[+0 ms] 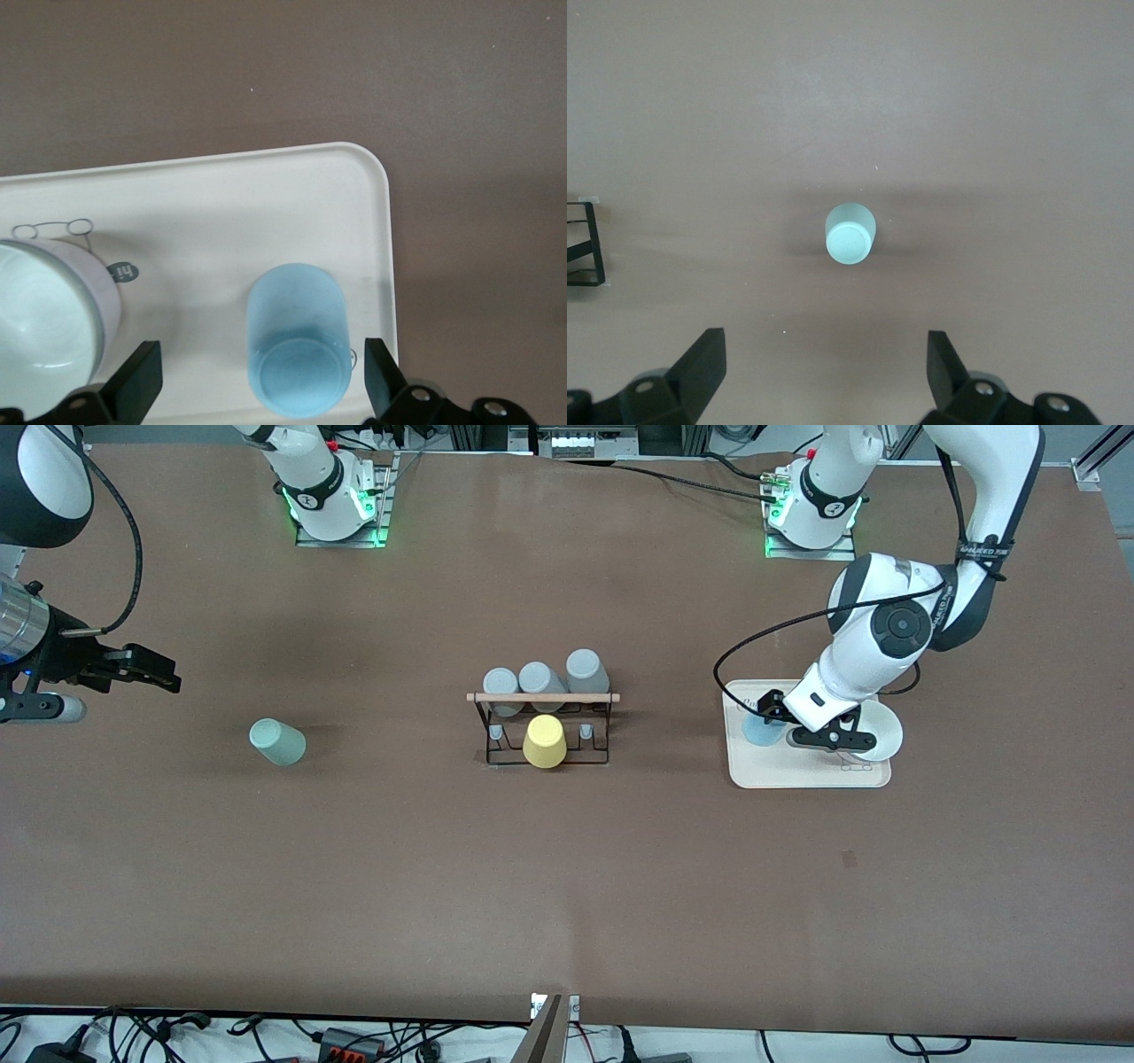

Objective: Hang scattered cups on rack with three cups

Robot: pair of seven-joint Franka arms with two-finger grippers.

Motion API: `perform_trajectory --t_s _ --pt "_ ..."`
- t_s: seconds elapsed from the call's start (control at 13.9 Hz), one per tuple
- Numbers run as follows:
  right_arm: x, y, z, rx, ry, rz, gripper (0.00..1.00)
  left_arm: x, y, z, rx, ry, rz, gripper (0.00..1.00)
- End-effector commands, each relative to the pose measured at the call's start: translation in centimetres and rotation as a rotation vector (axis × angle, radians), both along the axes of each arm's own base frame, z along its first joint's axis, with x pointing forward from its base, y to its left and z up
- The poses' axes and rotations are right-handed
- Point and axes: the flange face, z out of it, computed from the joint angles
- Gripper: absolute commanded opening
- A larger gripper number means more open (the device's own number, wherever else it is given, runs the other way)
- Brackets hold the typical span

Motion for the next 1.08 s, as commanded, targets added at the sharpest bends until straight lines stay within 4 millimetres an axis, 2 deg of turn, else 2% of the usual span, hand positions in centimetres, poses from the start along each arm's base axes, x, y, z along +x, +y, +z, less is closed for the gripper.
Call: perform_trajectory --t_s 0.0,0.22,0.36,0.43,0.57,0.65,0.79,0.93,1.0 --pt "0.4 0.2 -1.1 -0.006 0.022 0.007 1.0 -1.3 -0.4 -2.1 -0.012 -0.025 0.001 1.0" --pt "0.9 0.4 -2.3 -0.009 0.019 0.01 1.0 -2.2 -0.5 -4.1 -0.014 -0.011 -0.002 1.0" --pt "0.9 0.6 -3.5 -0.028 0.019 0.019 1.0 -2.6 -0.9 -4.6 -0.016 -0.016 -0.012 1.0" --pt "0.9 0.7 -4.3 -0.032 0.018 0.024 1.0 -2.9 -1.2 -4.8 -0.019 -0.024 -0.018 0.93" --pt "0.9 0.7 -5.6 -0.032 0.016 0.023 1.0 -2.9 -1.3 -4.8 -0.02 -0.027 -0.018 0.61" --pt "0.8 0.8 -6.6 -0.032 0.012 0.025 1.0 -2.9 -1.2 -4.7 -0.02 -0.028 -0.016 0.5" --pt "0.5 1.3 -8.9 -0.032 0.005 0.033 1.0 -2.8 -1.4 -4.2 -0.02 -0.034 -0.024 0.38" --pt "0.1 1.7 -10.6 -0.031 0.008 0.04 1.0 -2.4 -1.3 -3.1 -0.016 -0.037 -0.028 0.34" --pt "-0.1 1.7 -11.1 -0.032 0.017 0.04 1.0 -1.8 -1.3 -1.9 -0.014 -0.034 -0.027 0.34"
